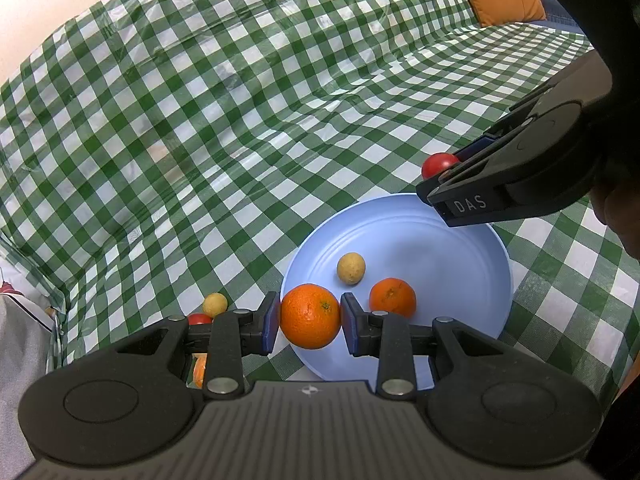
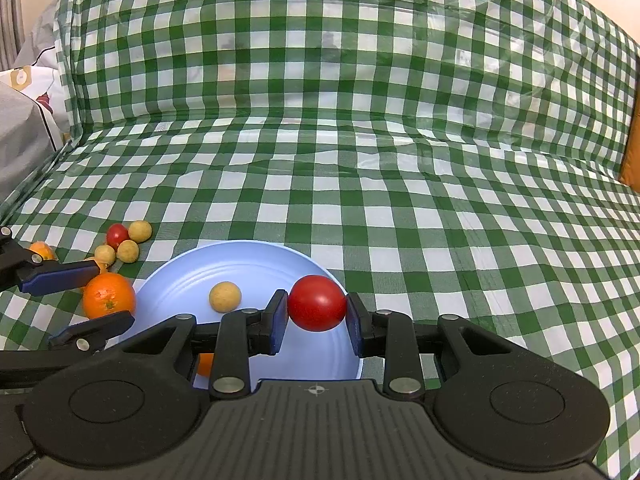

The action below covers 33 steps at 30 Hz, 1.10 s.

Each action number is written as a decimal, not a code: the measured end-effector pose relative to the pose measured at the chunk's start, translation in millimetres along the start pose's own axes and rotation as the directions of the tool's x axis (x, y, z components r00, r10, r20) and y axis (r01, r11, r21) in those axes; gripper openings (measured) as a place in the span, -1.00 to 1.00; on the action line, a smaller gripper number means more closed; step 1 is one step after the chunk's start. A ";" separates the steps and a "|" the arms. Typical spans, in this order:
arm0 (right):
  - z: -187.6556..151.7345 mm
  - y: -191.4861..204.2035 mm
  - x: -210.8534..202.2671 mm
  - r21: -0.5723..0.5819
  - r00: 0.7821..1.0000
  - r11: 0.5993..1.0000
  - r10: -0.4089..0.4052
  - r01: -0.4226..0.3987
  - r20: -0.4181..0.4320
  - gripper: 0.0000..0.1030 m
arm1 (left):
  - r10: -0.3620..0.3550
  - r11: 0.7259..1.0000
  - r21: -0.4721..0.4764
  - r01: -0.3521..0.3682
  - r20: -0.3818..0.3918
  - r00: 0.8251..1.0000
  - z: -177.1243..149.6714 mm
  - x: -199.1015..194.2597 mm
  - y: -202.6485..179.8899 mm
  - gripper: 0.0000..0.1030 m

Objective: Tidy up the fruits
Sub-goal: 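Open the left gripper over the plate while the right gripper releases the tomato, then grasp a plastic-wrapped orange with the left gripper while the right grasps a yellow fruit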

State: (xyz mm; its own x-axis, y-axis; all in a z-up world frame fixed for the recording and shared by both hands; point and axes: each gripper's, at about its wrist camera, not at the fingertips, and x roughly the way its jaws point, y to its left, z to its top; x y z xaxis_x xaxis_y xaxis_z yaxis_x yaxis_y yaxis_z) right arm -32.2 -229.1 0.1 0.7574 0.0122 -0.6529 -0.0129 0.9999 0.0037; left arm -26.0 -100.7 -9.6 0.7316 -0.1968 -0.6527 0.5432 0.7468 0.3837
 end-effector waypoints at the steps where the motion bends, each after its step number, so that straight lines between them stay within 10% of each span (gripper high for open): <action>1: -0.1 0.0 -0.2 0.000 1.000 1.000 0.002 -0.002 0.000 -0.37 | 0.000 1.000 0.000 0.000 -0.001 1.000 -0.2 0.0 0.4 -0.30; 14: 5.1 -1.9 -4.6 0.062 1.000 0.998 0.011 -0.012 0.026 -0.03 | 0.011 1.000 -0.013 -0.010 0.016 1.000 2.9 -5.6 3.5 -0.27; 18: 6.9 0.0 -7.4 0.096 0.999 0.995 0.007 -0.012 0.045 -0.03 | 0.030 0.999 -0.043 -0.030 0.011 0.999 -1.9 -12.5 21.2 -0.58; 26: 14.0 13.8 -9.5 0.162 0.993 0.984 0.058 -0.074 0.100 -0.58 | 0.111 0.993 -0.039 -0.112 -0.029 0.993 -18.6 -24.8 94.0 -0.66; 33: 21.9 48.5 4.7 0.129 0.984 0.978 0.149 -0.161 0.095 -0.60 | 0.214 0.921 -0.287 -0.264 -0.196 0.957 -64.0 -6.4 174.3 -0.65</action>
State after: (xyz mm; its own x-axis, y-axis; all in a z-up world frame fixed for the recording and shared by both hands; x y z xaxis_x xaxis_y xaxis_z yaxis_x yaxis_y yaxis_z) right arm -14.9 -180.4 13.8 0.8056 0.1620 -0.5699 -0.0501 0.9771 0.2069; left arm 37.6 71.4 19.6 0.7354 0.0958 -0.6708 0.1887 0.9218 0.3386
